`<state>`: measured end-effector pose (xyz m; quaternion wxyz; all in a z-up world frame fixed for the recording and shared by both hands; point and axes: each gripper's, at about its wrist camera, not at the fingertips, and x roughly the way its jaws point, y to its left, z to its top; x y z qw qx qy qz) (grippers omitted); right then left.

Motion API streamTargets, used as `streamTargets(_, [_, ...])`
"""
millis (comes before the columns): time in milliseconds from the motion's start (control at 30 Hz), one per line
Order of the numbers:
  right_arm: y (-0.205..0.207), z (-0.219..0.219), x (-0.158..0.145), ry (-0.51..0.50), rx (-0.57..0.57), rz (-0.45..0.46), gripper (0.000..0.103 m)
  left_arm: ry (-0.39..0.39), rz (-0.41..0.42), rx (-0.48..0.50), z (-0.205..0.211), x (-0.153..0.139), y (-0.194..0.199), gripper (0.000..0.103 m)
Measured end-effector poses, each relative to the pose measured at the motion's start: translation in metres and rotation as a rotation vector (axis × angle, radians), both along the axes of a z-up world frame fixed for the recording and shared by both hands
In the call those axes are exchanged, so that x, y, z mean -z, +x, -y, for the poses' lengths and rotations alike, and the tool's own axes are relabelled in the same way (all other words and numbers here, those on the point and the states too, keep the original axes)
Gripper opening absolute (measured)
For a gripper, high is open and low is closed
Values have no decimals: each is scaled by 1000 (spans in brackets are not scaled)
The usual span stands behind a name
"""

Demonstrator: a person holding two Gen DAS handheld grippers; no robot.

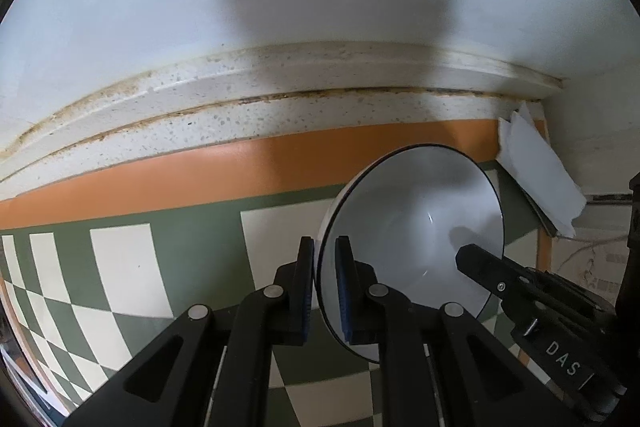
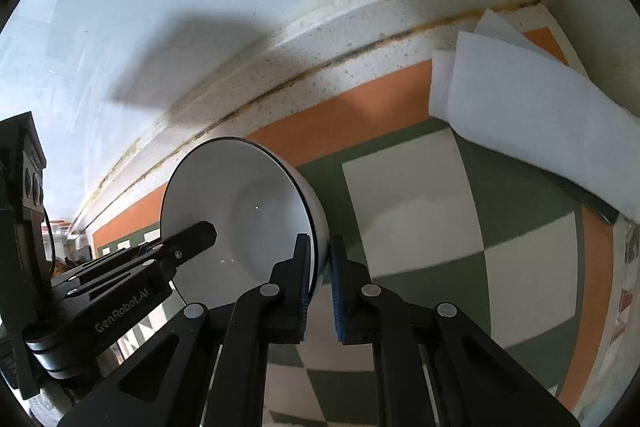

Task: Organize plates and bowls
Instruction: 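Carry the nested bowls with both tools into the black-rimmed white bowl, then grip the black-rimmed bowl rim with both tools and lift the bowl stack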

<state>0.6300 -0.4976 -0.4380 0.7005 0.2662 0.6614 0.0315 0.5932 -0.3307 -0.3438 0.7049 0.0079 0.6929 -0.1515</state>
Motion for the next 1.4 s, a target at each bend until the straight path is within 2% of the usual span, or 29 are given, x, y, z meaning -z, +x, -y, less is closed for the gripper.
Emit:
streamTargets(233, [-33, -2, -42, -14, -14, 43, 11, -17, 43, 28, -8, -33, -40, 9])
streamTargets(500, [-97, -24, -95, -44, -29, 91, 11, -35, 88, 66, -39, -72, -95, 9])
streamTargets(867, [-196, -48, -133, -38, -40, 94, 11, -43, 108, 114, -70, -99, -173, 9])
streamTargets(1100, [-243, -60, -134, -28, -15, 79, 11, -47, 83, 133, -83, -91, -210, 9])
streamTargets(1400, [-263, -68, -107, -39, -24, 24, 11, -17, 21, 156, -87, -63, -234, 9])
